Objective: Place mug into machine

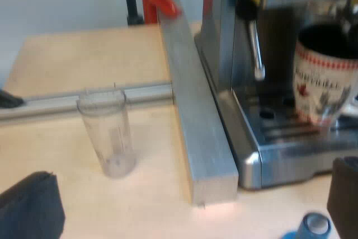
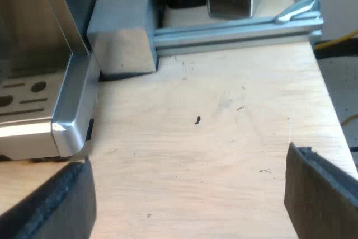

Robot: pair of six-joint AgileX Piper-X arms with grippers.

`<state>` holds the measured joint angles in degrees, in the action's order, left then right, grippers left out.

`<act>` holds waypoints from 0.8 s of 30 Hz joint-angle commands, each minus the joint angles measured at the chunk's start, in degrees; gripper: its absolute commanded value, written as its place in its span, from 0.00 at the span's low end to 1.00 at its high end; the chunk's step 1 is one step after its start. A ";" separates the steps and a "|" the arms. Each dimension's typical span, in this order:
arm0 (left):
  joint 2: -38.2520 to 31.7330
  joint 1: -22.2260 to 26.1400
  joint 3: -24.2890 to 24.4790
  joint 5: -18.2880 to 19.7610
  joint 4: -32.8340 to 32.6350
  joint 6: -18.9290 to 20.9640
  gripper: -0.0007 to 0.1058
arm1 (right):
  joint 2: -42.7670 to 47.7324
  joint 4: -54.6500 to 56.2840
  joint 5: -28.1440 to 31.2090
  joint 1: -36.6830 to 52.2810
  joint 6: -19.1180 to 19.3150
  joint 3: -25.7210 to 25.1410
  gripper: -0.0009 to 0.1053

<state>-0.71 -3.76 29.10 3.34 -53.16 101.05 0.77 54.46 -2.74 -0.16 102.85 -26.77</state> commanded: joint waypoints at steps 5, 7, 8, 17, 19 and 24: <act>-7.99 0.14 -0.06 0.32 -4.14 0.13 0.93 | 2.20 -1.63 -0.60 -0.03 0.15 -0.23 0.68; -7.99 0.14 -0.06 0.32 -4.14 0.12 0.93 | 2.20 -1.63 -0.60 -0.03 0.15 -0.23 0.68; -7.99 0.14 -0.06 0.32 -4.14 0.12 0.93 | 2.20 -1.63 -0.60 -0.03 0.15 -0.23 0.68; -7.99 0.14 -1.12 1.62 -2.20 0.28 0.93 | 2.20 -1.63 -0.60 -0.03 0.15 -0.23 0.68; -7.99 0.14 -1.10 1.61 -2.20 0.28 0.93 | 2.20 -1.63 -0.60 -0.03 0.15 -0.23 0.68; -7.99 0.14 -1.10 1.61 -2.20 0.28 0.93 | 2.20 -1.63 -0.60 -0.03 0.15 -0.23 0.68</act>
<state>-0.71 -3.76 27.99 4.62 -56.40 100.90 0.77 53.70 -3.15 -0.16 102.76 -26.71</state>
